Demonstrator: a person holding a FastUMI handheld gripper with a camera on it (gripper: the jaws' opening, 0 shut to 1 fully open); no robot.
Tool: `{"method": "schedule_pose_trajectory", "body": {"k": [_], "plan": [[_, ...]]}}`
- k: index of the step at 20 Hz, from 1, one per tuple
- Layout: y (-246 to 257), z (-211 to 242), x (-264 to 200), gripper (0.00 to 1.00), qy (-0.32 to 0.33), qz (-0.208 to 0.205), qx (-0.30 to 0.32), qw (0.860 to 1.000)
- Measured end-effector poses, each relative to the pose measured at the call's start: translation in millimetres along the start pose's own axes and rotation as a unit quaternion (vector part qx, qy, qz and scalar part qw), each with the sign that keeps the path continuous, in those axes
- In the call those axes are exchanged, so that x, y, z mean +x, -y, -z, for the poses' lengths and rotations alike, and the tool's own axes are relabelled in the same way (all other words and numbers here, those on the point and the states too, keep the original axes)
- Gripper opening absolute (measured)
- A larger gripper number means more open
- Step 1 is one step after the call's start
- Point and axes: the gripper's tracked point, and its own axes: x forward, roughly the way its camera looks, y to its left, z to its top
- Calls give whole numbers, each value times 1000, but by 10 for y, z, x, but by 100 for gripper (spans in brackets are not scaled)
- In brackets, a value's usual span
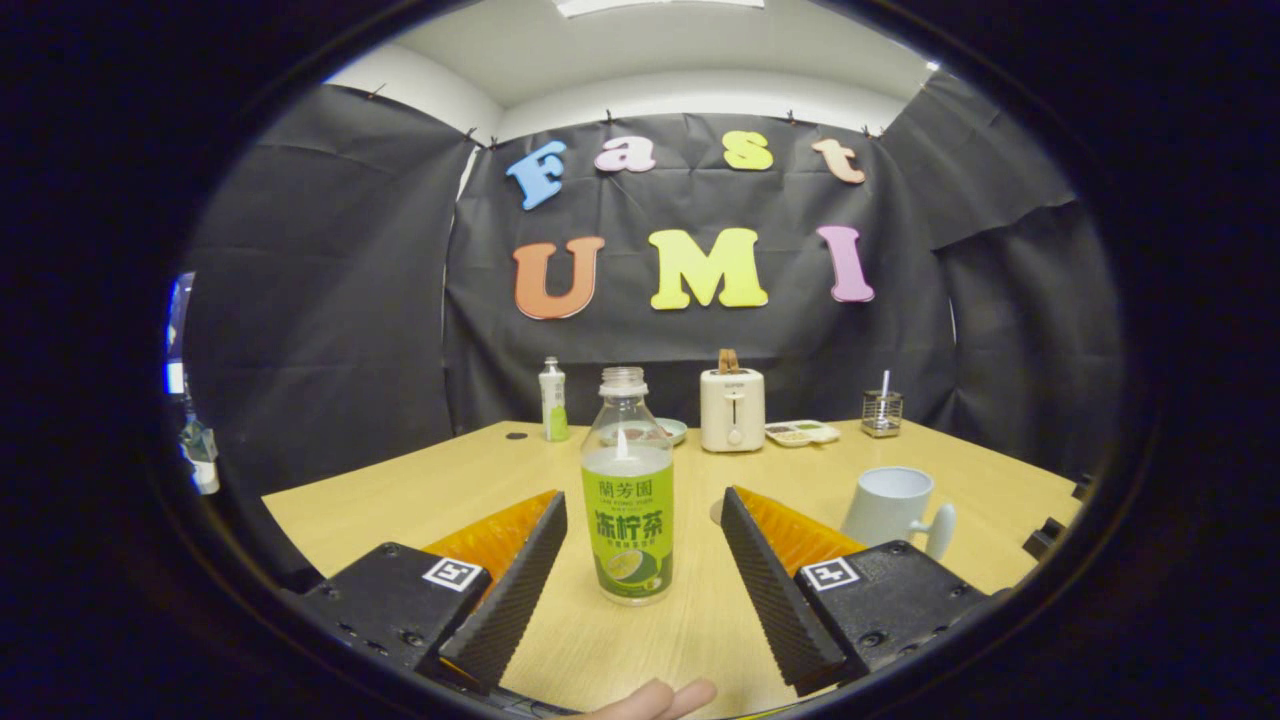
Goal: Take the bottle from table, then pour the juice into the cup, finally place the bottle on the coaster
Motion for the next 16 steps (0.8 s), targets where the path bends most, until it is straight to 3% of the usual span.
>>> {"method": "schedule_pose_trajectory", "body": {"k": [9,16], "plan": [[-98,-149,393,100,4,0,-19,1000],[-27,-130,730,100,-28,21,24,999]]}}
